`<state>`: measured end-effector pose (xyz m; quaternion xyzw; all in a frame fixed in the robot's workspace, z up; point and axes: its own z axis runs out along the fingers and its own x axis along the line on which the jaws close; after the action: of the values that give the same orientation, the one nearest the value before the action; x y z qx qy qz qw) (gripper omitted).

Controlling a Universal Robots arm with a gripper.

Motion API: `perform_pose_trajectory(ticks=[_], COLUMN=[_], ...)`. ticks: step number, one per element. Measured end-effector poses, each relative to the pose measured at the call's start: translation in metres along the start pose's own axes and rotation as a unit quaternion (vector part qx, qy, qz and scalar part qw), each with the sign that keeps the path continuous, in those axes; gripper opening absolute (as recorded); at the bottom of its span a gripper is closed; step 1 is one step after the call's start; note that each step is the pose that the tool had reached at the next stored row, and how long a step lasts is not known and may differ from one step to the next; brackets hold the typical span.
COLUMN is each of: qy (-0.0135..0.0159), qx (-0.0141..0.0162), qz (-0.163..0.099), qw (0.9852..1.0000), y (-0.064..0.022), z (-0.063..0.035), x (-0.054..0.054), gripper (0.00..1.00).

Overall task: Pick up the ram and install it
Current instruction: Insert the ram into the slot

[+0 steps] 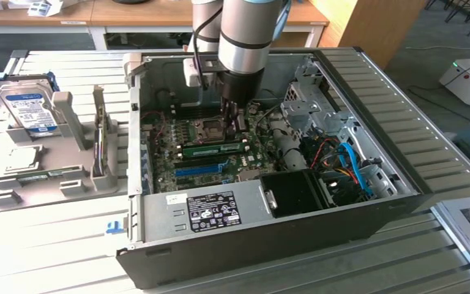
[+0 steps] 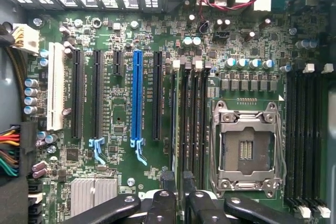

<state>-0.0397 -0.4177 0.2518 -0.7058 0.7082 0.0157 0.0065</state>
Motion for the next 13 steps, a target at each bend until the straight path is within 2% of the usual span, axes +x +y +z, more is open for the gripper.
perform_pose_trajectory(ticks=[13], qy=[0.0000], qx=[0.0000], qz=[0.000], qw=[1.0000], y=[0.0002], z=[-0.0128], x=[0.000], gripper=[0.19])
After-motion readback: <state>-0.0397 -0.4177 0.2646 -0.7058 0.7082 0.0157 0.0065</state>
